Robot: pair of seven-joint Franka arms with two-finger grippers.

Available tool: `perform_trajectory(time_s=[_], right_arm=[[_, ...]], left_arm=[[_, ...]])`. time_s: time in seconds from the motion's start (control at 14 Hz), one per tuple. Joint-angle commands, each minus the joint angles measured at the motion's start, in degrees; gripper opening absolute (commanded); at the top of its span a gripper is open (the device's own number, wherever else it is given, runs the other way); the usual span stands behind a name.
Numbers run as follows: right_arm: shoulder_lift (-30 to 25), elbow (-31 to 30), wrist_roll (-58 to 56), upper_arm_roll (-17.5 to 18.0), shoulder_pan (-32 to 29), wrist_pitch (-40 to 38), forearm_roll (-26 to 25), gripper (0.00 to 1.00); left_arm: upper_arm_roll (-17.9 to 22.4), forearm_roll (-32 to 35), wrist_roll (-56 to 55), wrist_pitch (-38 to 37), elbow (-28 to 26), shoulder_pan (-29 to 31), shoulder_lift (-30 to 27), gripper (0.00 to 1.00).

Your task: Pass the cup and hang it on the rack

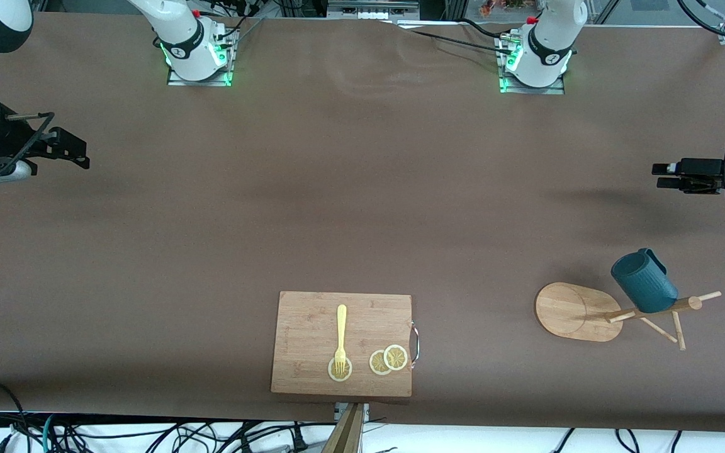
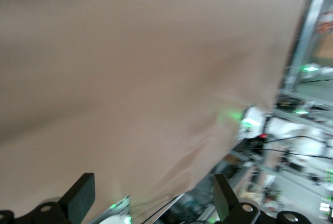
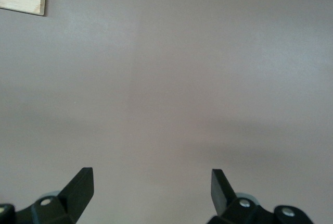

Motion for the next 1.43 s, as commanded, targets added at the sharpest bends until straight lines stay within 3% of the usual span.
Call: perform_trajectory(time_s=[0.0,0.36,0.57,1.0,1.36], right_arm=[[0.1,0.8,0.1,0.1,-0.3,-0.7,0.0,1.00],[0.1,0.8,0.1,0.1,-0.3,-0.7,0.0,1.00],[0.1,0.8,0.1,0.1,-0.2,-0.7,0.0,1.00],[0.1,0.8,0.1,0.1,-0.2,-0.7,0.0,1.00],[0.1,0.8,0.1,0.1,-0.3,-0.7,0.0,1.00]], left_arm=[[0.5,9.3,-6.8,2.4,2.6,-6.9,-3.1,1.00],[0.2,22.1,-18.6,7.1,4.1,-16.9,-7.9,1.00],[-0.9,29.7,-23.8,7.7,7.9,-21.3,-8.7,1.00],[-1.3,30.2,-24.5,7.7,9.9,-21.8,-14.7,1.00],[-2.1,28.4,-29.7,6.8,9.9,-21.7,-14.7,1.00]])
